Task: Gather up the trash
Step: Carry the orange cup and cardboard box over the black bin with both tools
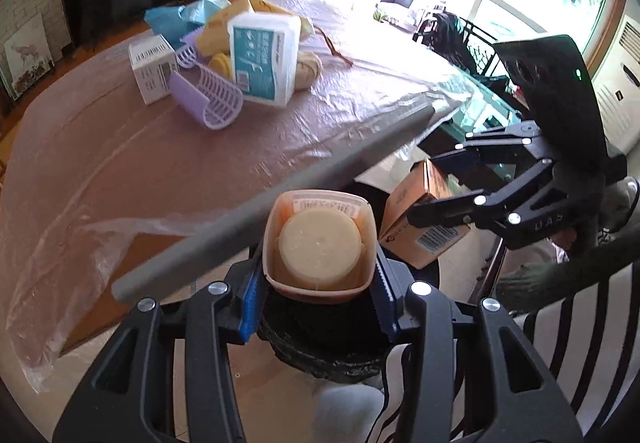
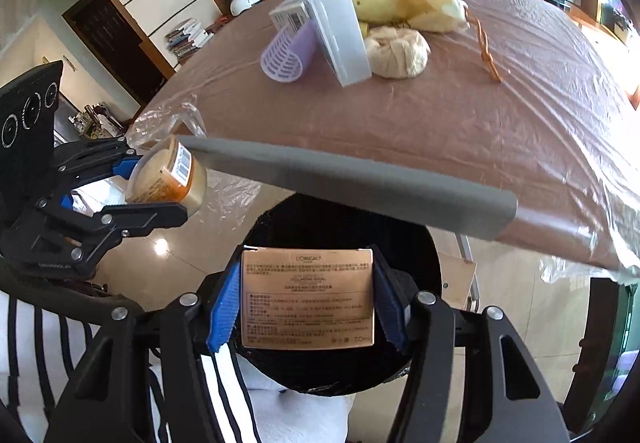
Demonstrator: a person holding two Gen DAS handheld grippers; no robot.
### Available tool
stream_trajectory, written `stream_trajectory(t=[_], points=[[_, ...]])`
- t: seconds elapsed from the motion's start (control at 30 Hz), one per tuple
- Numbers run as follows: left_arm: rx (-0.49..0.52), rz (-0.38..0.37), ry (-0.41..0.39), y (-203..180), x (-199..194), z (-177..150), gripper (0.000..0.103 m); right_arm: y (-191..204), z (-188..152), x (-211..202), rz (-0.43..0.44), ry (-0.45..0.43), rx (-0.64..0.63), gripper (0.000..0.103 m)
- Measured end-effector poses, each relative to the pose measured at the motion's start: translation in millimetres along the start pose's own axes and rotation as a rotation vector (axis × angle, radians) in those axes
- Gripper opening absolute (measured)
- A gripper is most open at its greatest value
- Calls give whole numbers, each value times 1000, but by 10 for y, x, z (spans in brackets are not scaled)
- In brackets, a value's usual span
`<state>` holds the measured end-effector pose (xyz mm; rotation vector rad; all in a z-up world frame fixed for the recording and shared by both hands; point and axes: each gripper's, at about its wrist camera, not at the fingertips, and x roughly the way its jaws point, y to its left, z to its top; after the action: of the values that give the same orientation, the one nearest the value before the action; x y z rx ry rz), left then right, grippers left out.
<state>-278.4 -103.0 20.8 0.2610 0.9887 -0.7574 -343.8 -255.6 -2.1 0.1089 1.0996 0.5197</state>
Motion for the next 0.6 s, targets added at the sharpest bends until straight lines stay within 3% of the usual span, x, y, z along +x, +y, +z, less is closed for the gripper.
stream_trajectory(t=[0.27,0.6], points=[[57,11,95,-102,328,-169,47,0,-8,244,-57,55,-11,57],[10,48,142,-52,587,-264,47,7,-43,475,-114,70,16,57]])
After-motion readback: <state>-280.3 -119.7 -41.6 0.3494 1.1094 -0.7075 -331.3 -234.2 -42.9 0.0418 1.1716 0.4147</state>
